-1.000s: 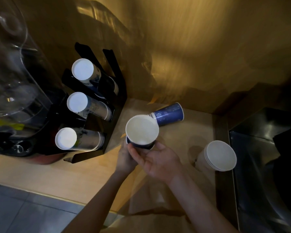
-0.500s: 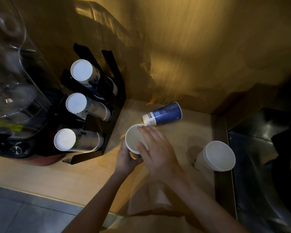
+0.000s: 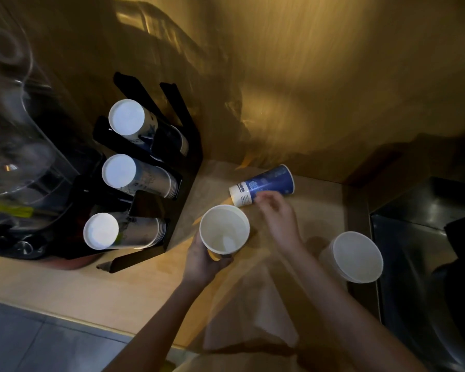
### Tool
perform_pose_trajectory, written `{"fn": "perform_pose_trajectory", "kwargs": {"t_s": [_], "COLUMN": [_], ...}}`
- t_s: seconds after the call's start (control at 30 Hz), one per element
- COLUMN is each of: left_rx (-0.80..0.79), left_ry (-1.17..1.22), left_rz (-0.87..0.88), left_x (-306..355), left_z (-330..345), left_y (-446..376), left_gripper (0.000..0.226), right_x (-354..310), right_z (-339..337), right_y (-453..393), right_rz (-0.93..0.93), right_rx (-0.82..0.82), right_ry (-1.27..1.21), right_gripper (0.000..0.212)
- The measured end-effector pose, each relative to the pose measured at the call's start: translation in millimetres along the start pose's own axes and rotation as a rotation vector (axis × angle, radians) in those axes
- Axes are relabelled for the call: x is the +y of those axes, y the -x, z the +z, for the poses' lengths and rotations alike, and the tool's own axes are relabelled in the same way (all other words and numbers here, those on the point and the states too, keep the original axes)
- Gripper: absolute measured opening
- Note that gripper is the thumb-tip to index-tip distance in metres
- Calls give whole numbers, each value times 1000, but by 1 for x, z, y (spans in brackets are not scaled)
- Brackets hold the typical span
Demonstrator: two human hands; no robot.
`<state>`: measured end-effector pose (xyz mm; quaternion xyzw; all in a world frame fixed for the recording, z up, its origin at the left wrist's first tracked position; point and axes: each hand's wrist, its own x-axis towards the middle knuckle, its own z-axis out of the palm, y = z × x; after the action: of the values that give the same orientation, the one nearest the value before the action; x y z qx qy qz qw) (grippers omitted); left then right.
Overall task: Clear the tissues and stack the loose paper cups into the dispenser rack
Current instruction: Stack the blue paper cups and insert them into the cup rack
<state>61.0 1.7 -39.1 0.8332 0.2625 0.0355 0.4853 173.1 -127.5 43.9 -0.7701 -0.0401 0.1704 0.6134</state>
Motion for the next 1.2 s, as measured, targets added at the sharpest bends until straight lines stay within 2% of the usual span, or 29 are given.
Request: {"fn": "perform_pose_trajectory", "kwargs": {"t_s": [0.03, 0.1, 0.2, 0.37, 0.47, 0.57, 0.7, 0.87, 0.97, 1.07, 1.1, 1.2], "left_rx": [-6, -20, -36, -38, -33, -37, -53, -69, -61, -33, -24, -27], "left_ry": [-10, -34, -70, -89, -86, -79, -72, -111, -111, -97, -84, -64], "left_rz": [8, -2, 3, 46, 40, 13, 20, 55, 70, 87, 95, 118], "left_x": [-1, 0, 0, -1, -1, -3, -4, -7, -5, -4, -2, -1], "left_z": [0, -1, -2, -5, -5, -4, -5, -3, -3, -4, -5, -5], "left_y": [0, 2, 3, 0, 0, -1, -2, -4, -4, -2, -2, 0], "left_gripper": [88, 88, 91, 94, 94, 93, 93, 90, 93, 93, 91, 86], "right_x": [6, 22, 41, 48, 45, 42, 39, 5, -31, -59, -65, -73], "right_z": [-5, -14, -25, -25, -21, -18, -19, -27, -28, -27, -26, -25], "right_y": [-15, -44, -72, -97, -105, -106, -101, -86, -67, -40, -29, 7], "right_rz": [119, 370, 636, 767, 786, 762, 727, 563, 455, 261, 174, -103], "right_rx": [82, 183, 195, 162, 143, 145, 205, 169, 140, 41, 23, 27], "right_ry": [-92, -278, -409, -578, -621, -675, -760, -899, -924, -801, -712, -426], "right_gripper": [10, 25, 48, 84, 81, 71, 71, 72, 66, 43, 42, 59]}}
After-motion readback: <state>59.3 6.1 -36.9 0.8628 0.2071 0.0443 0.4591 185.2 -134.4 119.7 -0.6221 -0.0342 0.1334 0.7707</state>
